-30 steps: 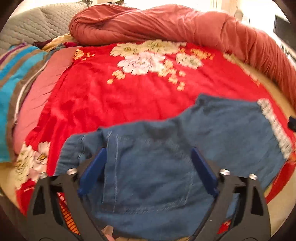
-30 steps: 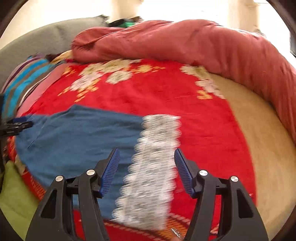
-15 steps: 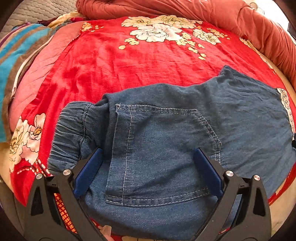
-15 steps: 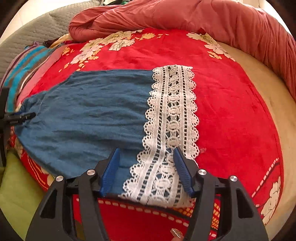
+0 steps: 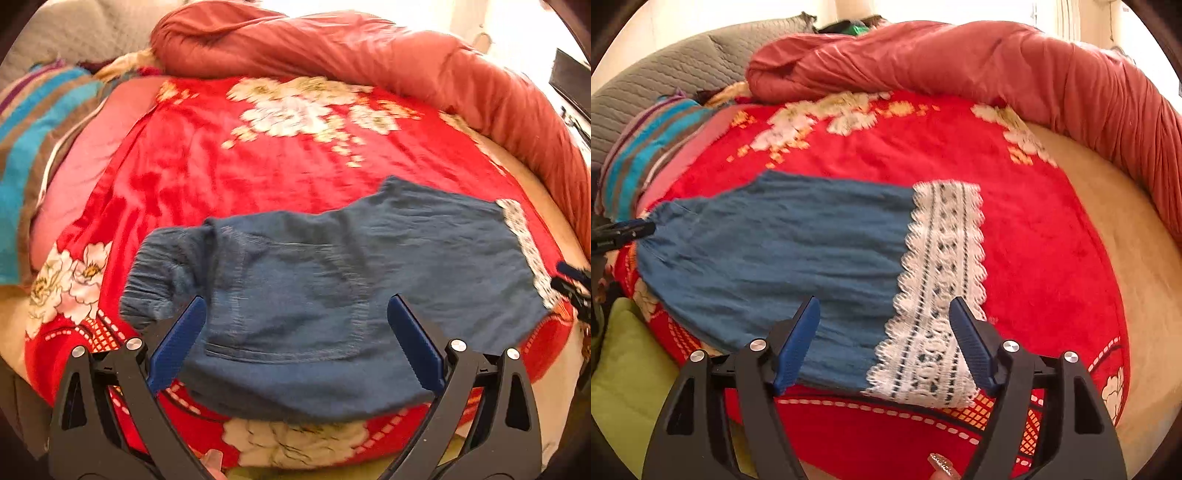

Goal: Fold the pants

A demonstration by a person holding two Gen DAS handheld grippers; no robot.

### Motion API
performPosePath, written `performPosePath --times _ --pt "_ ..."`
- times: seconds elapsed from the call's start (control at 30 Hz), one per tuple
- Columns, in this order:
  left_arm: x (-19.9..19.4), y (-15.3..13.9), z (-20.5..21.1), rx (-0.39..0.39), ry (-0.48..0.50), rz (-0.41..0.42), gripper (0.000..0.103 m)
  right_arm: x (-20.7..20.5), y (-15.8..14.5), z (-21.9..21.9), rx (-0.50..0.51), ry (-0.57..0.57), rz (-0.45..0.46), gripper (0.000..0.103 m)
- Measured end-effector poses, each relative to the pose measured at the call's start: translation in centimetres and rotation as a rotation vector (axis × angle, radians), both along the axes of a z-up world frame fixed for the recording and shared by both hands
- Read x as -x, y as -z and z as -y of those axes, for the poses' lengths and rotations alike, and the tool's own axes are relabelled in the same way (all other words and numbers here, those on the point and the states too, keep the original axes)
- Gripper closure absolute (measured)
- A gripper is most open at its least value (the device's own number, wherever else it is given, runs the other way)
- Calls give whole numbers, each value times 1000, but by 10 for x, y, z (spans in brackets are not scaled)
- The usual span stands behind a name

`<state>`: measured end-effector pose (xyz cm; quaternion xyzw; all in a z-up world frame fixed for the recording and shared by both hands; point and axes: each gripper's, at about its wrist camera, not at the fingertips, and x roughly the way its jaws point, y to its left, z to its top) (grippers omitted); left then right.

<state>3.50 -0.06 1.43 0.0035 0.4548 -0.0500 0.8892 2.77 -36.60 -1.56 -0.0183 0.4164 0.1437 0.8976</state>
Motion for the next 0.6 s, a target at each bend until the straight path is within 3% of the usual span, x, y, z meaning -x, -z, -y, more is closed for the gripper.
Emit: performPosePath --times 0.13,0.23,0.43,0.6 --pt "12 -4 37 -32 112 19 11 5 -6 -19 4 -60 18 32" --pt "15 11 61 -72 181 -13 11 8 -1 -29 11 -86 2 32" --pt "17 60 83 -173 215 -166 11 9 45 -32 61 -40 -161 31" --pt "17 60 79 -147 213 -170 11 13 44 -31 48 -39 -146 31"
